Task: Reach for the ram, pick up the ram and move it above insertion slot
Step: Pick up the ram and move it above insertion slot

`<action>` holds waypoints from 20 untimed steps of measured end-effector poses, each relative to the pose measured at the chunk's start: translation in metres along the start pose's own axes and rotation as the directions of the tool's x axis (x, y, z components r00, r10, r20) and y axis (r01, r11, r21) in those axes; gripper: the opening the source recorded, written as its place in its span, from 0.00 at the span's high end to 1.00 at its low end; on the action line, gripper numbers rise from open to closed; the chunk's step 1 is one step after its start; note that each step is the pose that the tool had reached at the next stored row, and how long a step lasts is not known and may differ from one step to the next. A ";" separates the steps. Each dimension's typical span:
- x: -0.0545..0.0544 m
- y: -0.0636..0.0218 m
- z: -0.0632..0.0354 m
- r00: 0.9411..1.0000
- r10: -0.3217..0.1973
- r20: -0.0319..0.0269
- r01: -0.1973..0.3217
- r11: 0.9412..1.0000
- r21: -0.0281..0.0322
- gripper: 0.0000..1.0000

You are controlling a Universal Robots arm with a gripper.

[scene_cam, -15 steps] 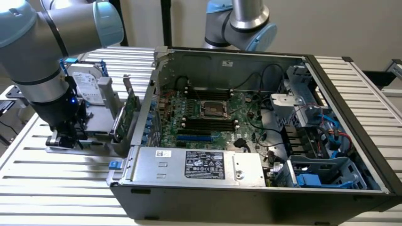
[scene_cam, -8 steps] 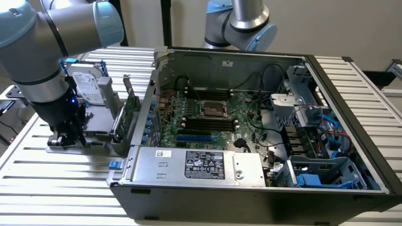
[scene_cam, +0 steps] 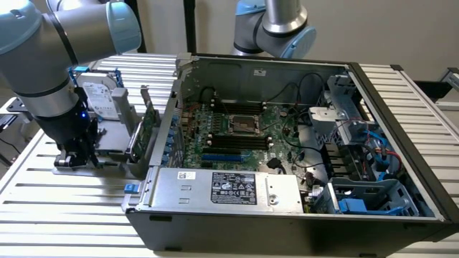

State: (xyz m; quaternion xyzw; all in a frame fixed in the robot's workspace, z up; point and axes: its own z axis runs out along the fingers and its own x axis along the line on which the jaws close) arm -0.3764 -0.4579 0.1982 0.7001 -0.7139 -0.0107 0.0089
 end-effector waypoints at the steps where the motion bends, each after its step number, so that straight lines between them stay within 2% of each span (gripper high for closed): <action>1: 0.000 0.0000 0.0000 1.000 0.000 0.000 0.000 1.000 0.000 0.87; 5: 0.000 0.0000 -0.0008 1.000 0.000 0.000 0.000 1.000 0.000 0.87; 10: 0.000 0.0002 -0.0093 1.000 0.000 0.000 0.000 1.000 0.000 0.87; 14: 0.000 0.0001 -0.0218 1.000 0.000 0.000 0.000 1.000 0.000 0.87; 20: 0.000 -0.0007 -0.0488 1.000 0.000 0.000 0.000 1.000 0.000 0.87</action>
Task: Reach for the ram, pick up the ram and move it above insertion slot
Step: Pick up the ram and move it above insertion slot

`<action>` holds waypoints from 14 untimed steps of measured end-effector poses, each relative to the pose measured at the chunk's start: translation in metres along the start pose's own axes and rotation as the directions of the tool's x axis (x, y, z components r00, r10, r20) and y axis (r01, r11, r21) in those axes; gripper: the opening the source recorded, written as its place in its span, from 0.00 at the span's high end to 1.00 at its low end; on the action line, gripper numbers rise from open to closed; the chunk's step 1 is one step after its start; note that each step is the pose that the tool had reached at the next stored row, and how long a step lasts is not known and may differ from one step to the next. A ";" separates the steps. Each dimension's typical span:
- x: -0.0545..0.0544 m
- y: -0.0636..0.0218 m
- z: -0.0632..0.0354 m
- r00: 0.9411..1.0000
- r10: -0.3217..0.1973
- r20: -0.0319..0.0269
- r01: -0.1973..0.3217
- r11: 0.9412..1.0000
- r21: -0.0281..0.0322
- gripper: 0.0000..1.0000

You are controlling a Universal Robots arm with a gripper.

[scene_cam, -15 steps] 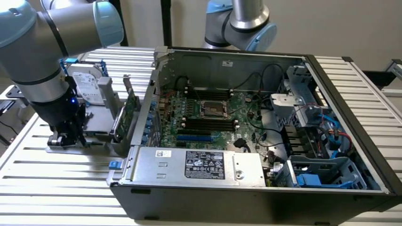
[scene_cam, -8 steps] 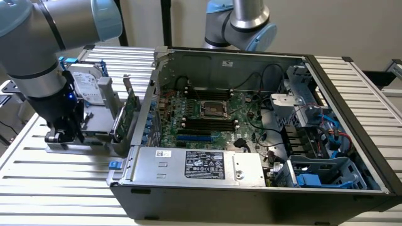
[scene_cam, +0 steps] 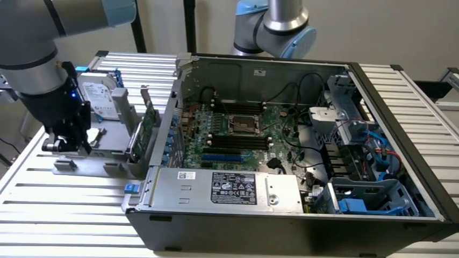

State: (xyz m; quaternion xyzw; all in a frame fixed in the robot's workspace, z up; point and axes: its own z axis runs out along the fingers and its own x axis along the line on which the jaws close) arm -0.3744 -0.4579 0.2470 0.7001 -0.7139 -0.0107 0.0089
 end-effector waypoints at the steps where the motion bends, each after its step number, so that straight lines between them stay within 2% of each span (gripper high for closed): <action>1: 0.000 -0.0005 -0.0046 1.000 0.000 0.000 0.000 1.000 0.000 0.87; 6: 0.000 -0.0066 -0.0277 1.000 0.000 0.000 0.000 1.000 0.000 0.87; 14: -0.001 -0.0261 -0.0646 1.000 -0.002 0.000 0.002 1.000 0.000 0.87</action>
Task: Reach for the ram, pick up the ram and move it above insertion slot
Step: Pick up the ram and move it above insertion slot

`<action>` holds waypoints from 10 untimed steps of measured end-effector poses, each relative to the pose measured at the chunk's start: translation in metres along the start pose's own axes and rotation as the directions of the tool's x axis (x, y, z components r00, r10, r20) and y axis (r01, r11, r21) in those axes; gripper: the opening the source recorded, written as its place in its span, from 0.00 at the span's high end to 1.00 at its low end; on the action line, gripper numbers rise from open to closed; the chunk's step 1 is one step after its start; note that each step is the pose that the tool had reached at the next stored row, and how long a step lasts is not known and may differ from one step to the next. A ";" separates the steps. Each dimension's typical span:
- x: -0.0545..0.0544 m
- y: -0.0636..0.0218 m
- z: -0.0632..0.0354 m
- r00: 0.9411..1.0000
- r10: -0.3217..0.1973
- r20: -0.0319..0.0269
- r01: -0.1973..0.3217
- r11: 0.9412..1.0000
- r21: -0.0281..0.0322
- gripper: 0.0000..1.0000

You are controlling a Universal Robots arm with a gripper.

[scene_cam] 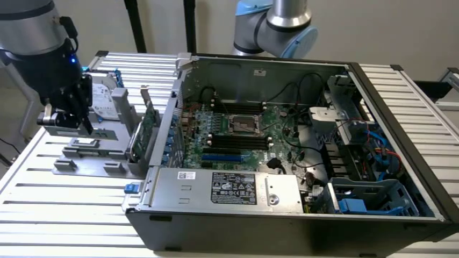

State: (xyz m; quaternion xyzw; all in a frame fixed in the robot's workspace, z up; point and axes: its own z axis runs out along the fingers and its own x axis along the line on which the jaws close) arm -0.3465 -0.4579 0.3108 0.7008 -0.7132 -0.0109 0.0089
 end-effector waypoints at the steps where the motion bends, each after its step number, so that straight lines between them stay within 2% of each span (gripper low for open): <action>1: 0.000 -0.0026 -0.0045 1.000 0.000 0.000 0.000 1.000 0.000 0.87; 10: -0.001 -0.0264 -0.0462 1.000 -0.004 0.002 0.004 1.000 0.000 0.87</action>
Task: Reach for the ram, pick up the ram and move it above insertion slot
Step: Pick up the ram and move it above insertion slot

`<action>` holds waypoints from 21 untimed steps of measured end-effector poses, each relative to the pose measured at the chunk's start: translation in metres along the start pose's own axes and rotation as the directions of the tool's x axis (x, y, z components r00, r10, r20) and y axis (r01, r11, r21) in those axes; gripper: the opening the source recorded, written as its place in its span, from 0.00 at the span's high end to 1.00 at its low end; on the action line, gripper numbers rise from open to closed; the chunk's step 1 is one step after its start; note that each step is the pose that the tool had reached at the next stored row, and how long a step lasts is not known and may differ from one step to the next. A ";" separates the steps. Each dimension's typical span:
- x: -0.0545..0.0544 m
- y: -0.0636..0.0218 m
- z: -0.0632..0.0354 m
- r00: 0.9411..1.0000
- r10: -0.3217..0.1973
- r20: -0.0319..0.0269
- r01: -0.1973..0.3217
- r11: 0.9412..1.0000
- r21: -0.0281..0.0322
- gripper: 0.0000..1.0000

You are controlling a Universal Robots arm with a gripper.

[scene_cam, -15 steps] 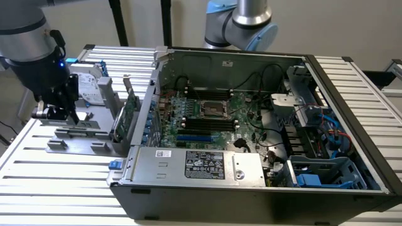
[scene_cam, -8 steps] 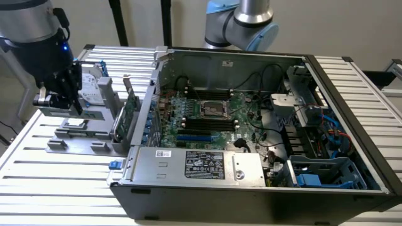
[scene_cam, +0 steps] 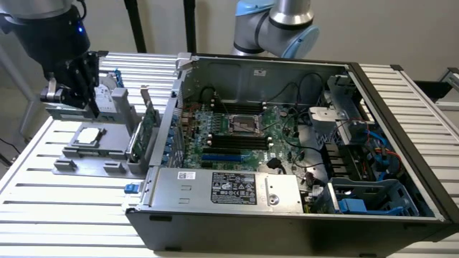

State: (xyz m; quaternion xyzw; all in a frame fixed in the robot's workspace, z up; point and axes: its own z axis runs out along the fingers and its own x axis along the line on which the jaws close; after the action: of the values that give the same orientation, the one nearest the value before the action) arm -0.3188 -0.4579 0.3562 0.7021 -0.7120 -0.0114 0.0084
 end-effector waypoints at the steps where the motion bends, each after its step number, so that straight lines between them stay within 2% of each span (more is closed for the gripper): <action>1: 0.000 -0.0026 -0.0046 1.000 -0.001 0.000 0.001 1.000 0.000 0.87; 5: 0.000 -0.0145 -0.0228 1.000 -0.002 0.001 0.002 1.000 0.000 0.87; 7: 0.000 -0.0224 -0.0278 1.000 -0.002 0.002 0.002 1.000 0.000 0.87; 21: -0.002 -0.0859 -0.0380 1.000 -0.003 0.024 0.003 1.000 -0.001 0.87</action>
State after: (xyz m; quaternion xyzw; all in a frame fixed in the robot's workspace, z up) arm -0.2319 -0.4577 0.3918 0.7029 -0.7110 -0.0200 0.0002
